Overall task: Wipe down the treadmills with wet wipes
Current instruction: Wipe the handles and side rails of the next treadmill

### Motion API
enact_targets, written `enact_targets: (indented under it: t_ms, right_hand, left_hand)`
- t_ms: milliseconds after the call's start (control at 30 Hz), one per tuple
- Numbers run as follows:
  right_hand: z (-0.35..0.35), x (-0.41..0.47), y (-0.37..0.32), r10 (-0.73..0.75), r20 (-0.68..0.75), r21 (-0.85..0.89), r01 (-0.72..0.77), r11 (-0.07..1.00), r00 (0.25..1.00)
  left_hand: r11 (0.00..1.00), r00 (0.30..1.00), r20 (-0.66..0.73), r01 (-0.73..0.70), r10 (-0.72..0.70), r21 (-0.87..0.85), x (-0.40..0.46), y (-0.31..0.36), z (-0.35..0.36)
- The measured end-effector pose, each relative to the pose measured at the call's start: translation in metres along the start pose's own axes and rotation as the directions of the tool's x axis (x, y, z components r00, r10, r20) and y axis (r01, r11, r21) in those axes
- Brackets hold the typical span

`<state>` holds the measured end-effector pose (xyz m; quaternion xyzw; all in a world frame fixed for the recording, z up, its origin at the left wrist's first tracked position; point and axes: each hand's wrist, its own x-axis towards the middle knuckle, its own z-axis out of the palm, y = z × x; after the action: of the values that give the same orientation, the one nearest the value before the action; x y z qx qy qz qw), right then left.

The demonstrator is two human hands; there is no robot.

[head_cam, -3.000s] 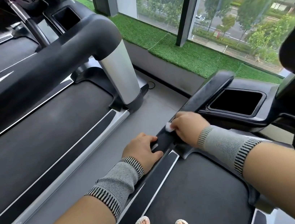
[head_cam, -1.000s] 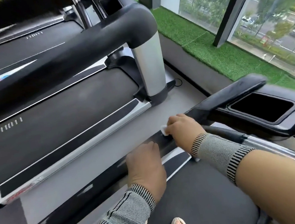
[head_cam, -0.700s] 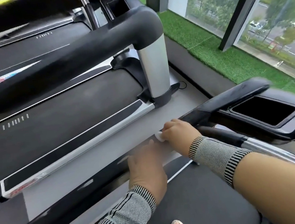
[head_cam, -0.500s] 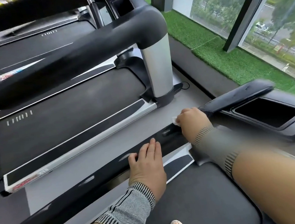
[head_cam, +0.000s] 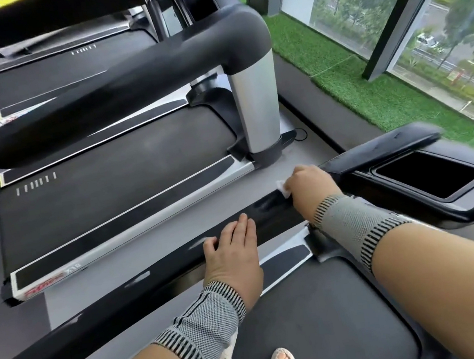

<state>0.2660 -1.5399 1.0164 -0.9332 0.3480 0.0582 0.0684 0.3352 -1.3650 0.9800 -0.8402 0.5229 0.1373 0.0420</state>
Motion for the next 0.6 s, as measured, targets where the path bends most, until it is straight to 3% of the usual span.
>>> enact_targets:
  t_ms: [133, 233, 367, 500, 600]
  right_hand:
    - [0.011, -0.022, -0.016, -0.256, 0.035, 0.061, 0.254, 0.965, 0.966]
    - [0.011, -0.017, 0.001, -0.026, -0.054, 0.025, 0.027, 0.999, 0.998]
    - [0.021, -0.036, -0.023, -0.294, -0.020, 0.057, 0.295, 0.954, 0.956]
    - [0.014, -0.028, -0.006, 0.061, -0.113, 0.056, -0.055, 0.997, 0.992]
    - [0.019, -0.042, -0.035, -0.144, -0.037, 0.080, 0.147, 0.986, 0.989]
  left_hand:
    - [1.000, 0.999, -0.029, 0.016, -0.016, -0.004, -0.001, 0.001, 0.000]
    - [1.000, 1.000, -0.016, 0.019, -0.019, -0.015, -0.001, 0.003, -0.001]
    - [0.999, 0.999, -0.036, 0.029, -0.030, -0.032, -0.002, 0.002, -0.003]
    - [0.999, 1.000, -0.013, 0.024, -0.025, -0.038, -0.001, 0.003, -0.003]
    - [0.999, 0.999, -0.032, -0.007, 0.006, -0.036, 0.000, -0.001, -0.004]
